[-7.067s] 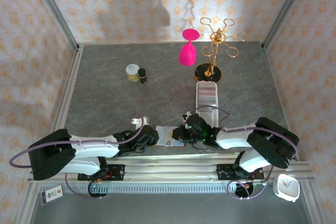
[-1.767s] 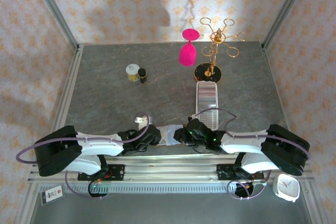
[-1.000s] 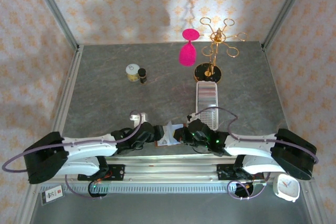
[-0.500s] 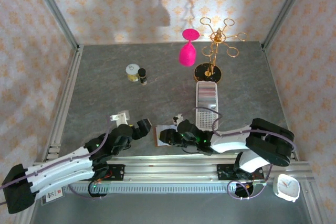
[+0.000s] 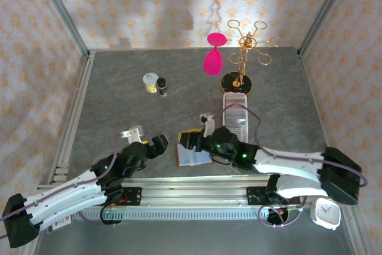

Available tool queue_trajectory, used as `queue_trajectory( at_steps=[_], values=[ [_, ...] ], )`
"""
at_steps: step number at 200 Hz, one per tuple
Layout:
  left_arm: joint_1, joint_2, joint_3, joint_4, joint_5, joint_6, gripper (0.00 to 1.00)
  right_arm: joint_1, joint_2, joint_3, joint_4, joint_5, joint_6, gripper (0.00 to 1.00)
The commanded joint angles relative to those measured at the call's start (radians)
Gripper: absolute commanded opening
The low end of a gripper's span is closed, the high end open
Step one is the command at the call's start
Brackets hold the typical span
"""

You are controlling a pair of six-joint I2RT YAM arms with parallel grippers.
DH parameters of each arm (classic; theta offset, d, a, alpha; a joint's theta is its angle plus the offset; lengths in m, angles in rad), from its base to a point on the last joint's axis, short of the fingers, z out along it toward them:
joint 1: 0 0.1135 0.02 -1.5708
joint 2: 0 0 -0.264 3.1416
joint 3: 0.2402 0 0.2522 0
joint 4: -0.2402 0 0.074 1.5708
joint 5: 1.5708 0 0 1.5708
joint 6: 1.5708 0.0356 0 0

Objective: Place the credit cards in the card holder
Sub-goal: Flip over the card slot in the card holder, then pick up the credit card from the storage box.

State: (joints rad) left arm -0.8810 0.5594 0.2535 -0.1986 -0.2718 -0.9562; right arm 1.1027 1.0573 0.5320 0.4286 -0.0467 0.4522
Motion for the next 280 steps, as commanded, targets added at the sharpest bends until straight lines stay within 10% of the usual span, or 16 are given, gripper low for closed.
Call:
queue_trajectory(
  at_steps=[1, 103, 189, 280],
  values=[
    [0.008, 0.009, 0.043, -0.019, -0.028, 0.043, 0.99, -0.003, -0.131, -0.048, 0.007, 0.118, -0.346, 0.59],
    [0.008, 0.093, 0.131, 0.021, -0.01, 0.184, 0.99, -0.146, -0.25, 0.032, -0.484, 0.064, -1.349, 0.76],
    [0.008, 0.119, 0.052, 0.111, 0.062, 0.151, 0.99, -0.576, -0.114, 0.033, -0.577, -0.09, -1.75, 0.85],
    [0.008, 0.112, 0.012, 0.153, 0.126, 0.172, 0.99, -0.652, 0.19, 0.077, -0.447, -0.078, -1.944, 0.86]
  ],
)
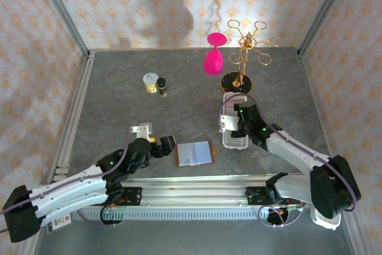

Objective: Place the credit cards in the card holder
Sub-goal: Pick up the credit card from the storage box.

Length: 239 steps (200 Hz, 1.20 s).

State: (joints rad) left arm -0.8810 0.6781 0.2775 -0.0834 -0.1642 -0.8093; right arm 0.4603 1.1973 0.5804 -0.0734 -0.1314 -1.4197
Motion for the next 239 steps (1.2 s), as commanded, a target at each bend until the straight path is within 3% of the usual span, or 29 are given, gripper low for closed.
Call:
queue_trajectory(
  at_steps=[1, 68, 126, 191, 239],
  values=[
    [0.008, -0.006, -0.011, 0.038, 0.018, 0.026, 0.99, -0.011, 0.052, 0.028, 0.057, 0.008, -0.073, 0.86],
    [0.008, -0.01, -0.013, 0.022, -0.006, 0.032, 0.99, -0.019, 0.171, 0.059, 0.118, 0.044, -0.099, 0.82],
    [0.008, -0.011, -0.02, 0.028, -0.008, 0.032, 0.99, -0.021, 0.179, 0.077, 0.084, 0.061, -0.113, 0.68],
    [0.008, -0.011, -0.024, 0.03, -0.005, 0.024, 0.99, -0.021, 0.17, 0.083, 0.038, 0.056, -0.118, 0.44],
    [0.008, -0.011, -0.029, 0.035, -0.002, 0.021, 0.99, -0.022, 0.163, 0.082, 0.029, 0.056, -0.124, 0.35]
  ],
)
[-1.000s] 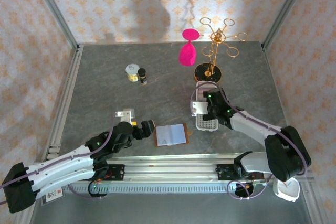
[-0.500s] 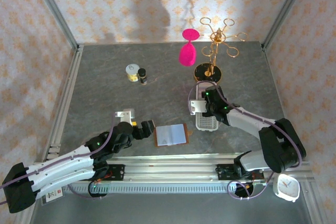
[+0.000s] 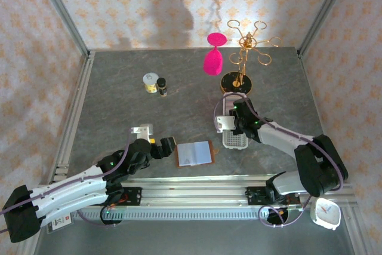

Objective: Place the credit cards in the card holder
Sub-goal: Pick up the credit card from the storage box.

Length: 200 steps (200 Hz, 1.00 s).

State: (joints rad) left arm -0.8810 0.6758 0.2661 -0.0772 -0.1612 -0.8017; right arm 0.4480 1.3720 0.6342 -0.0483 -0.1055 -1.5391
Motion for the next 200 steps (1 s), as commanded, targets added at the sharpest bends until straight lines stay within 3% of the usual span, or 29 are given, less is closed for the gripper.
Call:
queue_trajectory(
  at_steps=[1, 200],
  values=[
    [0.008, -0.008, -0.017, 0.029, -0.005, 0.012, 0.99, -0.009, -0.013, 0.029, 0.004, 0.03, -0.004, 0.35],
    [0.008, -0.005, -0.017, 0.037, 0.012, -0.002, 0.99, -0.009, -0.042, 0.042, -0.007, 0.037, 0.006, 0.24]
  ],
)
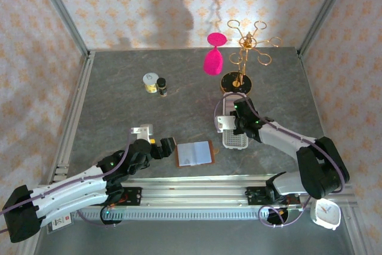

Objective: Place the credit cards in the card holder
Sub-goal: Pick up the credit card from the storage box.

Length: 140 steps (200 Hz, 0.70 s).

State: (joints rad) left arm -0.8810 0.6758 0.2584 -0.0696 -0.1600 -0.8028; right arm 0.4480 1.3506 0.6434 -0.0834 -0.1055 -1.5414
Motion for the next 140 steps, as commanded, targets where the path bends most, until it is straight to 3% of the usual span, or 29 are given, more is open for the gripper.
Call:
queue_trajectory(
  at_steps=[1, 140],
  values=[
    [0.008, -0.005, -0.01, 0.03, 0.011, -0.001, 0.99, -0.009, -0.021, 0.033, 0.028, 0.037, 0.009, 0.24],
    [0.008, 0.023, -0.007, 0.059, 0.028, -0.012, 0.98, -0.009, -0.052, 0.044, 0.039, 0.054, 0.015, 0.2]
  ],
)
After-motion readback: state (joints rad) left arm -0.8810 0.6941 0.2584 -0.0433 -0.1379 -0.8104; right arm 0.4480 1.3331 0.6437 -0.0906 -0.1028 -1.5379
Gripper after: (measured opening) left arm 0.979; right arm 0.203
